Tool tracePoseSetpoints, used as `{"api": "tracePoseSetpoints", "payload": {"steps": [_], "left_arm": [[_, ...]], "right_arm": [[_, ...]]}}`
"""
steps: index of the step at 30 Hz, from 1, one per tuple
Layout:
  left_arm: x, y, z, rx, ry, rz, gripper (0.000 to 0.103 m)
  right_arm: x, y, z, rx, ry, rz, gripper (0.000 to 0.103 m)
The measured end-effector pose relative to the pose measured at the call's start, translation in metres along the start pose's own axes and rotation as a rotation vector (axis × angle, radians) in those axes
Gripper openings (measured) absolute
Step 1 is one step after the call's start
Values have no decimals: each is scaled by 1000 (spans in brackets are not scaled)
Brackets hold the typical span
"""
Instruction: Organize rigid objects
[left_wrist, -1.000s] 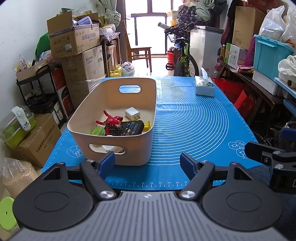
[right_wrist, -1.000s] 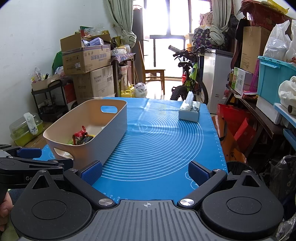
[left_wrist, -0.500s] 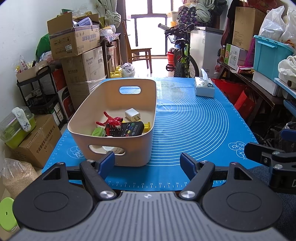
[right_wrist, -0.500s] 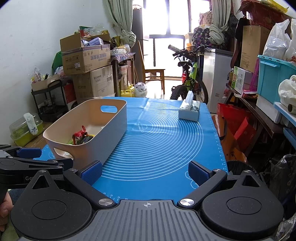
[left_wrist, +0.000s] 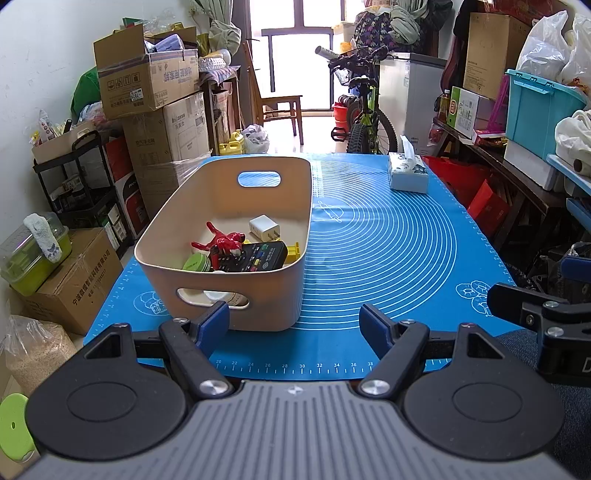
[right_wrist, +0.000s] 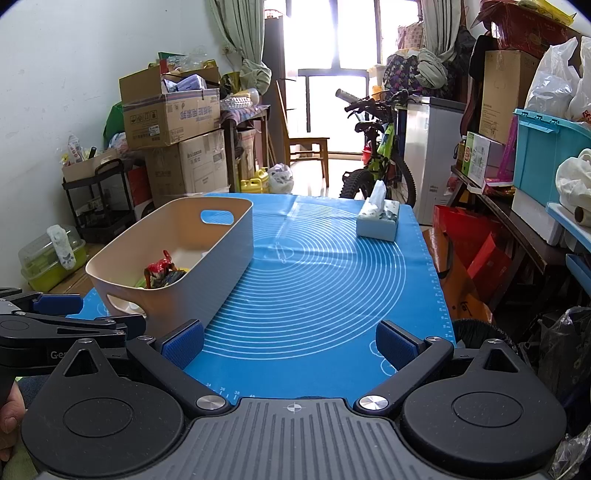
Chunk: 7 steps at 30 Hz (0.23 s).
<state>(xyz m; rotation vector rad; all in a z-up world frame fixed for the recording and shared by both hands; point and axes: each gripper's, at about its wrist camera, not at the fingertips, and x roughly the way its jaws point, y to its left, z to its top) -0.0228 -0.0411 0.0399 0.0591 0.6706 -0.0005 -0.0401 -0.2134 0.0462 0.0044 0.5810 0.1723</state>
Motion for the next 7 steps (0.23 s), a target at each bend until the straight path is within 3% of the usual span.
{"api": "tracePoseSetpoints", "payload": {"steps": [7], "left_arm": [[0, 0, 0, -1, 0, -1, 78]], "right_arm": [[0, 0, 0, 0, 0, 0, 99]]}}
